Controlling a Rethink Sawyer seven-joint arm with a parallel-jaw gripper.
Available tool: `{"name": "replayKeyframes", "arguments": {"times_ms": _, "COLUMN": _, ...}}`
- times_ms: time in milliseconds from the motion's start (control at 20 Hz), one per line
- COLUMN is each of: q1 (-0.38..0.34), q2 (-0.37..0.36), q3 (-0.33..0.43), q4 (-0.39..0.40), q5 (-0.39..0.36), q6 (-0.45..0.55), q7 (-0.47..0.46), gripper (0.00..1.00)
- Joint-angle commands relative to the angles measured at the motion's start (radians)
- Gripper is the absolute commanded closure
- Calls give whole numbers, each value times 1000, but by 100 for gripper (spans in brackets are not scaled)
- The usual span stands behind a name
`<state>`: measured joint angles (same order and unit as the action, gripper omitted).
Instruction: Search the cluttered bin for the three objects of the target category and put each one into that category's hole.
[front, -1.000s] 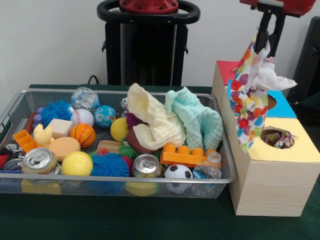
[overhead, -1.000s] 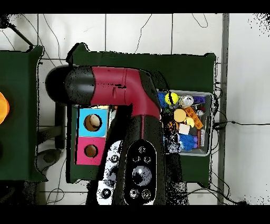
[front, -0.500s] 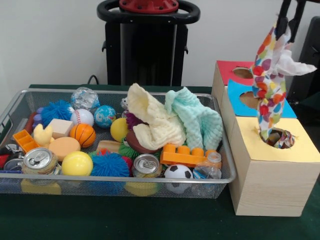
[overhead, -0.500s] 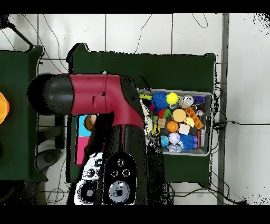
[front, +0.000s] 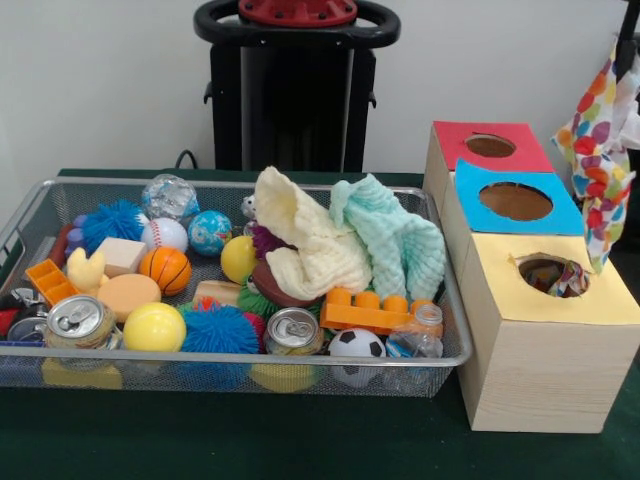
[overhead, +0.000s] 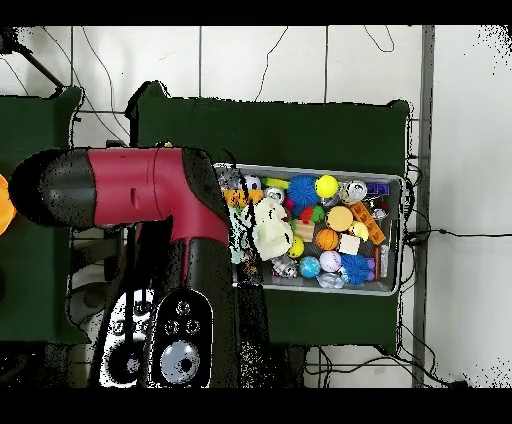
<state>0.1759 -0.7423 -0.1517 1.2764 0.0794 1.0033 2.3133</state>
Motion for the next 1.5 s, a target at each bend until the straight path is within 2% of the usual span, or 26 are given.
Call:
{"name": "replayKeyframes", "arguments": {"times_ms": 50, "q1": -43, "q2": 82, "q3": 15, "q4": 94, "q5": 30, "q6": -62, "q7": 204, "gripper": 100}}
{"name": "replayKeyframes", "arguments": {"times_ms": 200, "q1": -51, "q2": 90, "q3": 15, "q4": 104, "q5": 26, "q6": -99, "q7": 182, "gripper": 100}}
{"name": "replayKeyframes", "arguments": {"times_ms": 700, "q1": -77, "q2": 85, "q3": 8, "q4": 125, "q5": 24, "q6": -121, "q7": 161, "gripper": 100}}
{"name": "replayKeyframes", "arguments": {"times_ms": 1100, "q1": -55, "q2": 99, "q3": -9, "q4": 107, "q5": 15, "q6": -101, "q7": 189, "gripper": 100}}
{"name": "replayKeyframes", "arguments": {"times_ms": 1500, "q1": -42, "q2": 105, "q3": -8, "q4": 143, "q5": 28, "q6": -96, "q7": 198, "gripper": 100}}
